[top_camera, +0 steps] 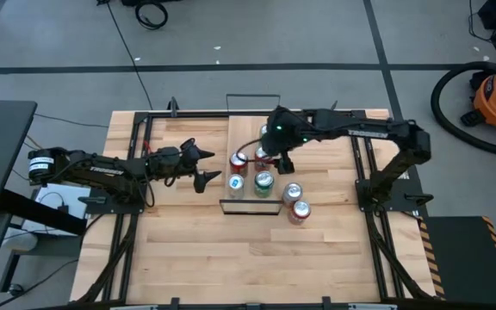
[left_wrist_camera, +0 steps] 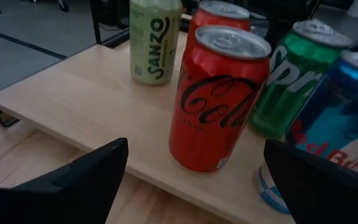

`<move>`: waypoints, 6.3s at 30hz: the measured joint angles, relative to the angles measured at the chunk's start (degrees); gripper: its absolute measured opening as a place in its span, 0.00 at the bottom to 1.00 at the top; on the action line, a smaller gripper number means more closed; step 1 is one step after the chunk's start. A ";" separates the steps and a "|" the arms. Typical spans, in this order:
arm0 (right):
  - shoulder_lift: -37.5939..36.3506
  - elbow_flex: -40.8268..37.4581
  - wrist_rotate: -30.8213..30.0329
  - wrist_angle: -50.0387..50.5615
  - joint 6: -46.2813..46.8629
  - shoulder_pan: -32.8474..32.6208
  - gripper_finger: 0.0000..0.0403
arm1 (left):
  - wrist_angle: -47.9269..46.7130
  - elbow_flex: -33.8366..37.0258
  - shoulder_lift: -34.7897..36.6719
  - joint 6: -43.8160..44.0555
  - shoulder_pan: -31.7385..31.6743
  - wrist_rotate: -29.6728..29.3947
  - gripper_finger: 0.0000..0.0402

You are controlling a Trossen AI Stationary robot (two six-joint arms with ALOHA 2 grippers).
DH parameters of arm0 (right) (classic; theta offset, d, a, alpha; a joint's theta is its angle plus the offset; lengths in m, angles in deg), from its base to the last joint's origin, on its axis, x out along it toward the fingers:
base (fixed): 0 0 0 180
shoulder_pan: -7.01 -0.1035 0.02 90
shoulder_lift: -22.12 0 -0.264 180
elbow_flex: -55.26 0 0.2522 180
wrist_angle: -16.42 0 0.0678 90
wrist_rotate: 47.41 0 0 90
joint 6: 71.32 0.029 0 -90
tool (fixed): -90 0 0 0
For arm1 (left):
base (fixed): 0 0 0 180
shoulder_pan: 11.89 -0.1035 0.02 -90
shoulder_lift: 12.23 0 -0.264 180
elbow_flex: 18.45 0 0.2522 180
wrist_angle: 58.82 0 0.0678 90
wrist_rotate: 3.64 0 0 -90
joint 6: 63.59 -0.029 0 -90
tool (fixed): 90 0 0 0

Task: Place canned beverage on shelf
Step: Adjust the red soda can on the shelf, then adjust the light green soda can on the shelf

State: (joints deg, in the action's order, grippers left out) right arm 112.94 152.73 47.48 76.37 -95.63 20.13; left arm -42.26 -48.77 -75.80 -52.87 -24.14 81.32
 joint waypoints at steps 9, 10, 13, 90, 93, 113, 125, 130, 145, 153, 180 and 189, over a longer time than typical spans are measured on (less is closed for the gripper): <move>12.75 16.59 -2.53 16.03 -3.28 -0.14 0.94 | -0.71 0.00 0.00 -1.26 0.00 0.11 0.97; 13.84 17.82 -2.76 17.33 -3.78 -0.14 0.94 | -0.71 0.00 0.00 -1.27 0.00 0.11 0.97; 16.31 20.31 -4.05 19.38 -5.19 -0.14 0.94 | -0.69 0.00 0.00 -1.25 0.00 0.13 0.97; 16.01 21.23 -8.74 22.75 26.87 -0.67 0.90 | -1.78 0.00 0.00 1.25 0.01 0.15 0.97; 14.15 21.28 -9.69 21.88 25.49 -0.15 0.90 | -1.74 0.00 0.00 1.25 0.02 0.15 0.97; 13.01 14.81 -2.49 9.23 -1.63 11.88 0.90 | -1.84 0.00 0.00 1.68 0.01 0.15 0.97; 13.03 9.22 -2.28 7.13 -3.19 13.69 0.89 | -1.89 0.00 0.00 1.63 0.02 0.13 0.97; 13.03 8.51 -2.18 5.88 -0.03 14.48 0.83 | -1.89 0.00 0.00 1.71 0.02 0.13 0.97; 13.03 8.51 -7.22 5.07 19.45 13.11 0.80 | -1.91 0.00 0.00 1.75 0.00 0.13 0.97; 13.03 8.51 -10.86 5.66 25.36 11.73 0.81 | -1.93 0.00 0.00 1.77 0.02 0.13 0.97; 13.05 15.36 -9.50 9.93 24.27 10.85 0.98 | -2.37 0.00 -0.02 1.79 0.01 0.13 0.97; 13.05 16.58 -12.58 9.77 18.85 13.77 0.96 | -2.89 0.00 -0.02 1.79 0.00 0.13 0.97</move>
State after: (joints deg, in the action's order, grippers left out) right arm 125.99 169.31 34.89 86.14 -76.78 33.90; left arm -45.16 -48.77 -75.82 -51.08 -24.14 81.45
